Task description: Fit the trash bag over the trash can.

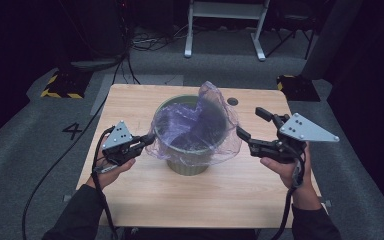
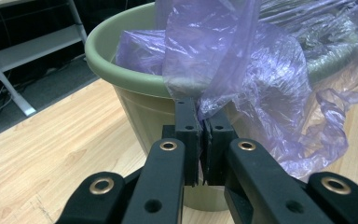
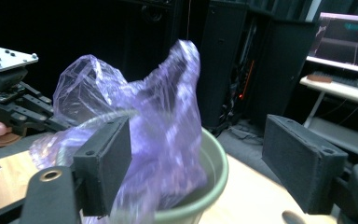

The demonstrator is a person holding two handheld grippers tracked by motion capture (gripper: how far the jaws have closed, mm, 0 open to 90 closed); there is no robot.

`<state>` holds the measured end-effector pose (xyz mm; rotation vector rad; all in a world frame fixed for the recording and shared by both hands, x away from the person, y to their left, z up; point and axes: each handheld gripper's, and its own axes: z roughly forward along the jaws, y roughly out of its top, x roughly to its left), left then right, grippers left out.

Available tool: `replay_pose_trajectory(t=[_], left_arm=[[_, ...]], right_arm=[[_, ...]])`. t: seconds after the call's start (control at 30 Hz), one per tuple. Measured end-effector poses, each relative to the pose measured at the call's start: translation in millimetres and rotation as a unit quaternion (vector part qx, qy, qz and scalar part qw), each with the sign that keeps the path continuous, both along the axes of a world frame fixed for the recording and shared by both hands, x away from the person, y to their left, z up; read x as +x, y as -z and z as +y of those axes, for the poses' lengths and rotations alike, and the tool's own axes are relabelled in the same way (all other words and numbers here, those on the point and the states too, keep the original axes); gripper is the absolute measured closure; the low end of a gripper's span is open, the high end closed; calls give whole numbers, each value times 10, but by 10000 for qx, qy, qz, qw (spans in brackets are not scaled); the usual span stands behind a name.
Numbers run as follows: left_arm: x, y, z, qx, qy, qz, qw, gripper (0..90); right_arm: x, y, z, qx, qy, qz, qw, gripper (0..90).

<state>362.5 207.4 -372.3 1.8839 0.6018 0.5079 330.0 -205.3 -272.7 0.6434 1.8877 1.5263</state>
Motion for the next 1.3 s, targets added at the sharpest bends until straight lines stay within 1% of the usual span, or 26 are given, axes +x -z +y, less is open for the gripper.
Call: replay_pose_trajectory(t=[0.03,0.07,0.17,0.2,0.23,0.27,0.3,0.33,0.4,0.43,0.5,0.53,0.6,0.73,0.8,0.87,0.93,0.97,1.03,1.07,1.1,1.13,1.17,1.23,1.3], left_arm=[[1,6,-1,-17,-19,17,10000,867],[0,10,1,-4,-15,22,10000,868],[-5,18,1,-1,-21,37,10000,866],[-6,21,2,11,-7,41,10000,861],[-7,27,5,16,2,44,10000,851],[-8,37,4,8,-12,59,10000,835],[-3,49,5,48,-20,59,10000,835],[4,63,6,83,-25,71,9999,838],[20,99,11,90,-32,129,9999,842],[32,117,14,97,-27,133,9999,843],[64,164,15,97,-24,201,9997,840],[78,181,12,144,-36,208,9997,837],[115,235,4,166,-42,295,9994,837],[181,342,-20,201,-55,476,9986,834],[197,383,-44,283,-61,520,9982,821],[191,402,-63,334,-46,509,9981,810],[171,403,-69,415,-83,463,9980,772],[152,403,-70,437,-103,458,9979,737],[113,390,-61,577,-258,428,9971,578],[90,378,-45,607,-258,442,9968,510],[55,361,-21,577,-238,403,9972,440],[3,334,10,543,-326,269,9976,374],[-25,313,29,534,-369,211,9977,299],[-96,250,84,433,-289,80,9986,220],[-157,182,125,385,-278,-46,9989,187]], right_arm=[[7,-15,48,-58,-12,-73,10000,231],[27,-28,102,-111,-23,-91,9999,232],[88,-27,230,-313,23,-84,9995,238],[120,-17,270,-390,63,-33,9992,254],[154,-2,306,-501,138,-17,9986,268],[191,16,334,-614,288,-13,9977,271],[237,36,351,-673,454,-17,9967,286],[284,57,354,-662,539,17,9964,336],[375,97,339,-624,611,25,9962,444],[418,118,327,-625,645,23,9960,542],[497,169,301,-653,603,44,9960,646],[541,206,280,-623,533,117,9966,703],[591,259,259,-642,574,139,9962,766],[707,378,206,-602,626,316,9957,821],[757,429,177,-528,618,439,9957,842],[793,474,156,-534,627,510,9953,849],[814,518,140,-578,640,525,9949,854],[820,541,132,-574,633,573,9947,856],[831,579,117,-574,606,627,9945,864],[832,592,111,-560,584,636,9947,864],[832,599,107,-571,579,635,9947,864],[833,601,103,-565,563,635,9948,867],[831,598,99,-544,540,639,9950,869],[826,589,100,-555,531,635,9950,874],[824,580,104,-582,507,609,9952,878]])
